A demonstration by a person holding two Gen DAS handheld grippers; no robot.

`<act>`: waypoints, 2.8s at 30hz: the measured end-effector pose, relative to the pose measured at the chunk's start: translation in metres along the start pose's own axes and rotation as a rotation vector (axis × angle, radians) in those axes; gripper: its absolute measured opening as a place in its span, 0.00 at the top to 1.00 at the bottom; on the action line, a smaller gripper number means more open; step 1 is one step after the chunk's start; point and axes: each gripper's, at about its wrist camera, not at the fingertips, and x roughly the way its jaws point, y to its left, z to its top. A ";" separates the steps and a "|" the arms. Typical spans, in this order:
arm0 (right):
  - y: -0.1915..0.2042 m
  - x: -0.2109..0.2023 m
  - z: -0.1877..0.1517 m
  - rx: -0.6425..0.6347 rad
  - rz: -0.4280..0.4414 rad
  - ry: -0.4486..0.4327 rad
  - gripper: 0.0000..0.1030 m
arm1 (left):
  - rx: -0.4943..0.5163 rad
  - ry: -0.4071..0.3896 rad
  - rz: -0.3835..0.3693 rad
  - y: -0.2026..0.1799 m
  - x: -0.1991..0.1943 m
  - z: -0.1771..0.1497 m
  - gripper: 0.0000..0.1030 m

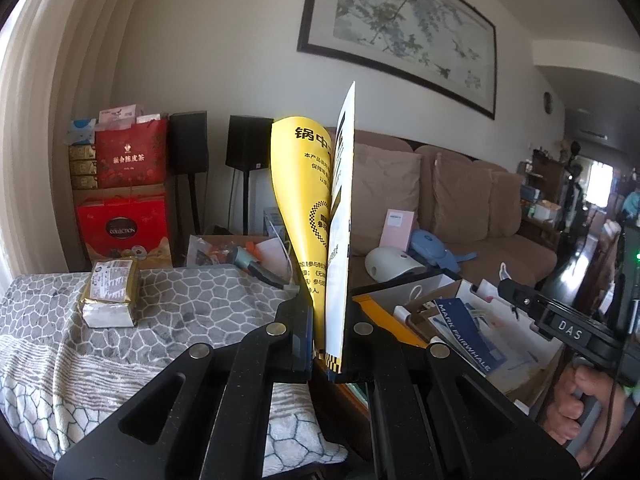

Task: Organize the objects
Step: 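Bring both grippers over the open cardboard box, then lower the yellow envelope into the box with the left gripper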

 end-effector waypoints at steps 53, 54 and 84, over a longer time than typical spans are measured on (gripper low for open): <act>-0.073 -0.014 0.007 0.115 -0.177 0.004 0.46 | 0.047 0.066 -0.150 -0.059 0.034 0.010 1.00; -0.074 -0.013 0.006 0.115 -0.177 0.008 0.46 | 0.048 0.067 -0.154 -0.060 0.034 0.011 1.00; -0.101 -0.015 0.003 0.164 -0.208 0.050 0.46 | 0.103 0.167 -0.316 -0.134 0.068 0.014 0.99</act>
